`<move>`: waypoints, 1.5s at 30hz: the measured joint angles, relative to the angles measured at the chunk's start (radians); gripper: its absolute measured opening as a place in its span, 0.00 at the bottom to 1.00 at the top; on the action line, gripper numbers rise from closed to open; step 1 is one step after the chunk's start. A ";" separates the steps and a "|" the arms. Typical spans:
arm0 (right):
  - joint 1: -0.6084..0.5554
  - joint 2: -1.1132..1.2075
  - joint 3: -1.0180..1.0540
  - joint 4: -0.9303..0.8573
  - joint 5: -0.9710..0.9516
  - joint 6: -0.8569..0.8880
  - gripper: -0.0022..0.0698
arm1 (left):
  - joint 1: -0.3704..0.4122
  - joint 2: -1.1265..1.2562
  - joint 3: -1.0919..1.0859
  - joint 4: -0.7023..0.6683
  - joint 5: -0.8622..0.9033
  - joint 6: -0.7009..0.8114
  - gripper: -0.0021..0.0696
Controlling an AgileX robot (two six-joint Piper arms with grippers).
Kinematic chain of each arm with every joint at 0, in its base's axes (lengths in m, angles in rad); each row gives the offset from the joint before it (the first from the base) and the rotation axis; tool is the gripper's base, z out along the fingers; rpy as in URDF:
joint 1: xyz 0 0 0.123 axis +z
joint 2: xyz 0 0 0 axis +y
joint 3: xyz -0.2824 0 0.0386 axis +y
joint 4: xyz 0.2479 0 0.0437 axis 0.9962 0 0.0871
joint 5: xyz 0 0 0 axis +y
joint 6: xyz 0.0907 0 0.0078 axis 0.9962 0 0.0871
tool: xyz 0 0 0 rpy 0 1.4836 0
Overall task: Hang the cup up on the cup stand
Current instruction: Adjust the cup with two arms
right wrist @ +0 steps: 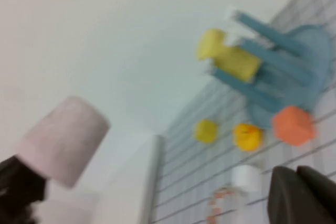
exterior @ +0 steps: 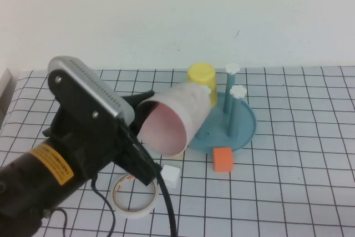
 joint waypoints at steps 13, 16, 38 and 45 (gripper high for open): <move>0.000 0.465 -0.141 0.492 0.261 -0.556 0.10 | 0.000 0.202 0.035 0.023 -0.688 0.160 0.04; 0.000 0.653 -0.277 0.496 0.341 -0.605 0.33 | 0.000 0.240 0.035 0.030 -0.778 0.162 0.04; 0.223 1.493 -1.063 0.496 0.488 -0.618 0.98 | 0.000 0.263 0.035 0.013 -0.807 0.162 0.04; 0.319 1.493 -1.081 0.496 0.345 -0.630 0.98 | 0.000 0.263 0.035 -0.083 -0.808 0.162 0.04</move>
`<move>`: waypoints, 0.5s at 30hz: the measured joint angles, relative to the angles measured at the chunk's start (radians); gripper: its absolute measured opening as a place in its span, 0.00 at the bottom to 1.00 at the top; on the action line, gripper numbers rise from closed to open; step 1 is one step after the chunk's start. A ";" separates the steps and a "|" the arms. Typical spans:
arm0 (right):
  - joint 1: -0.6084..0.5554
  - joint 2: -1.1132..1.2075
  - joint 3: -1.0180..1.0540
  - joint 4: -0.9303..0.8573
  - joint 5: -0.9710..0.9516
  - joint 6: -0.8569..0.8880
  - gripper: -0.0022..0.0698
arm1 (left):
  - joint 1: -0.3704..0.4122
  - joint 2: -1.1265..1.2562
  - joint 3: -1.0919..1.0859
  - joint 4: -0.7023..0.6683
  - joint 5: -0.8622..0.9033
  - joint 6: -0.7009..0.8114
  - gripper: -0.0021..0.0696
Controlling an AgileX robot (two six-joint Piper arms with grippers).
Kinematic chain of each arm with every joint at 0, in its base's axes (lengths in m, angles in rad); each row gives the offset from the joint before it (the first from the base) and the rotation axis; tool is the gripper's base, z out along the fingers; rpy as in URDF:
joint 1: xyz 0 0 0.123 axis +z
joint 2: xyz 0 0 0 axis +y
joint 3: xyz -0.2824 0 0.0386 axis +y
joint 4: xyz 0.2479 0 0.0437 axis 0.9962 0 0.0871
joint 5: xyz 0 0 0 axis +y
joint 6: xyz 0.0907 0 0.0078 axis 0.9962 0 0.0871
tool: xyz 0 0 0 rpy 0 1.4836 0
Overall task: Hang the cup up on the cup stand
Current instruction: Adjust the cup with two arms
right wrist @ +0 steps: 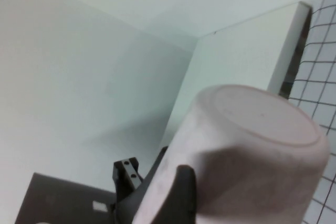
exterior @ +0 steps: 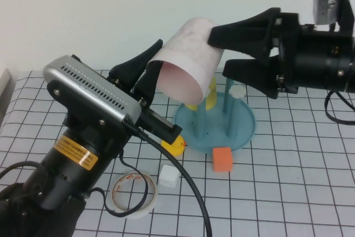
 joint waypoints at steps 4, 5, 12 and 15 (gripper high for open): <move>0.058 0.000 -0.005 0.014 -0.099 0.000 0.98 | 0.000 0.002 0.000 -0.022 0.006 0.004 0.04; 0.069 0.000 -0.010 0.016 -0.118 0.000 0.98 | 0.000 0.002 0.000 -0.026 0.006 0.004 0.04; 0.104 0.001 -0.082 0.018 -0.182 -0.011 0.98 | 0.000 0.004 0.000 -0.024 -0.008 0.004 0.04; 0.108 0.001 -0.097 0.018 -0.194 -0.007 0.98 | 0.000 0.004 0.000 -0.024 -0.015 0.004 0.04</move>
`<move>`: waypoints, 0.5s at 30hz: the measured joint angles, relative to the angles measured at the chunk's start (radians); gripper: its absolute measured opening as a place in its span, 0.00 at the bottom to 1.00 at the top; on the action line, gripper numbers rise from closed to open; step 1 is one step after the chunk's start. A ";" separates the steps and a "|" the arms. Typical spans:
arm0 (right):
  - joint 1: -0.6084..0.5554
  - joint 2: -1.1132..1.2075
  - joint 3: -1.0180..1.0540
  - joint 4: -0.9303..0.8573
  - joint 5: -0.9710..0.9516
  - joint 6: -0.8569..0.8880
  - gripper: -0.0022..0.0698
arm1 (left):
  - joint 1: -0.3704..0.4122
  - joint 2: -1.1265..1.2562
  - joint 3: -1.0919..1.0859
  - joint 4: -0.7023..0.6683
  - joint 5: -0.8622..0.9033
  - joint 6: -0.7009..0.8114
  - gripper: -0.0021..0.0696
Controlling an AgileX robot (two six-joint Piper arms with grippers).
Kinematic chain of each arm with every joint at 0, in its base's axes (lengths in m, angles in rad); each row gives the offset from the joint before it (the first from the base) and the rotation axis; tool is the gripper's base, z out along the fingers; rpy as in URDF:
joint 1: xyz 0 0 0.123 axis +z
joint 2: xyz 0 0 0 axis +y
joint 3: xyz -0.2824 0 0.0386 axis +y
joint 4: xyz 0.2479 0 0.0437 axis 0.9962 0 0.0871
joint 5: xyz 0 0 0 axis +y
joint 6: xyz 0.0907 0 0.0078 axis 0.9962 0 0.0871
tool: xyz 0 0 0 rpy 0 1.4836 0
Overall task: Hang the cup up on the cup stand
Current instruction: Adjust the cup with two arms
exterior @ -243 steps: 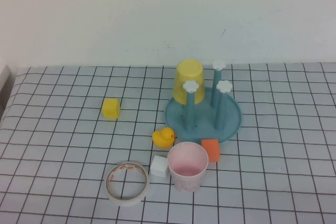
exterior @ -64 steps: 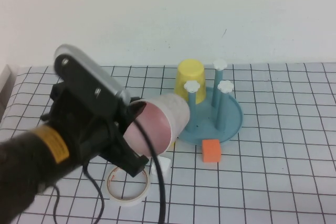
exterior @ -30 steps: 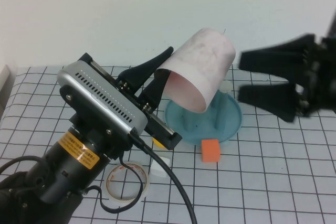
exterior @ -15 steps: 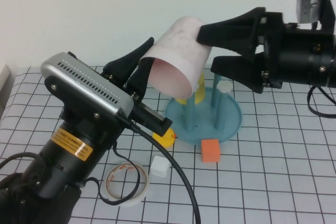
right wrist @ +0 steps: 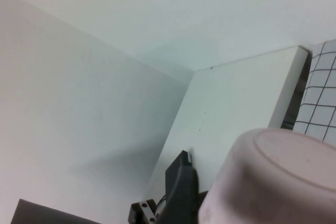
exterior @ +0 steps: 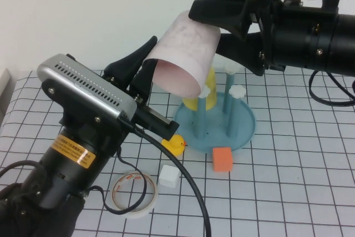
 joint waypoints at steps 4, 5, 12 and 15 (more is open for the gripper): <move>0.000 0.001 0.000 0.000 0.000 0.014 0.98 | 0.000 0.000 0.000 0.000 0.000 0.000 0.04; 0.000 0.001 0.000 0.000 0.000 0.021 0.98 | 0.000 0.000 0.000 0.000 0.000 0.000 0.04; 0.000 0.003 0.000 0.000 0.004 0.030 0.98 | 0.000 0.000 0.000 0.002 0.000 0.000 0.04; 0.002 0.018 0.000 0.000 0.018 0.032 0.98 | 0.000 0.000 0.000 0.022 0.003 0.000 0.04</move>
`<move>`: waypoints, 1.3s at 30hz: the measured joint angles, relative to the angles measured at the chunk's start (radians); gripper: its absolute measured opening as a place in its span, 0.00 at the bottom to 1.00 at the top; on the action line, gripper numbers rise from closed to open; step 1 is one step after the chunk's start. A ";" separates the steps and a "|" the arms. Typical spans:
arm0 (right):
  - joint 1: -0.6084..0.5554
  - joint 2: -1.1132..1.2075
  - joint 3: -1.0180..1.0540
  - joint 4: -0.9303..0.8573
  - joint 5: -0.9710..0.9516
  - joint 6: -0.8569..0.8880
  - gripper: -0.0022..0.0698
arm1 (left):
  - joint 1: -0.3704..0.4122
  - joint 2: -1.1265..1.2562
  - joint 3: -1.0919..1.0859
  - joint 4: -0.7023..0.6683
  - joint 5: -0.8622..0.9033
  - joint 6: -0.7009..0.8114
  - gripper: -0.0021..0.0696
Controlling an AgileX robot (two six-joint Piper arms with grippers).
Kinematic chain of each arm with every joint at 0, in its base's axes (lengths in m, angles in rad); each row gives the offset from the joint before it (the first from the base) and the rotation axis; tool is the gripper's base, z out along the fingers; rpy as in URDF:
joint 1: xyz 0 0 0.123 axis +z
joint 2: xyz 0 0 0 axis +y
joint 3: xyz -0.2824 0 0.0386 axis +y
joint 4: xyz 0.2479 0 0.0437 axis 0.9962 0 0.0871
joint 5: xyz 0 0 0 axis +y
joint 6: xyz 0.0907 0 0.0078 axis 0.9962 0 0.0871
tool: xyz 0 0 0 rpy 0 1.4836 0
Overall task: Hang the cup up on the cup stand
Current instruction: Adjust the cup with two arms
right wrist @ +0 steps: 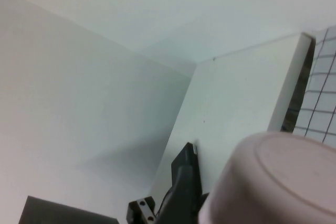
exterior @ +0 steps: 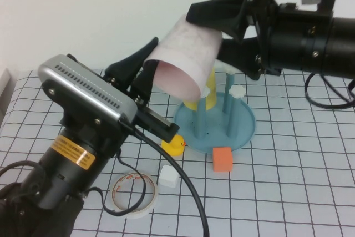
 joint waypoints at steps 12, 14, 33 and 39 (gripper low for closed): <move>0.039 0.041 -0.001 0.000 0.009 0.009 0.98 | -0.002 0.000 0.000 0.039 0.006 0.000 0.04; 0.039 0.041 -0.006 0.000 0.009 0.009 0.95 | -0.002 0.000 0.000 0.039 0.008 0.000 0.04; 0.039 0.043 -0.049 0.000 0.002 -0.069 0.85 | -0.002 0.000 0.000 0.021 0.001 0.000 0.13; 0.039 0.043 -0.104 0.000 -0.031 -0.210 0.85 | -0.002 0.000 0.000 0.017 0.023 0.000 0.47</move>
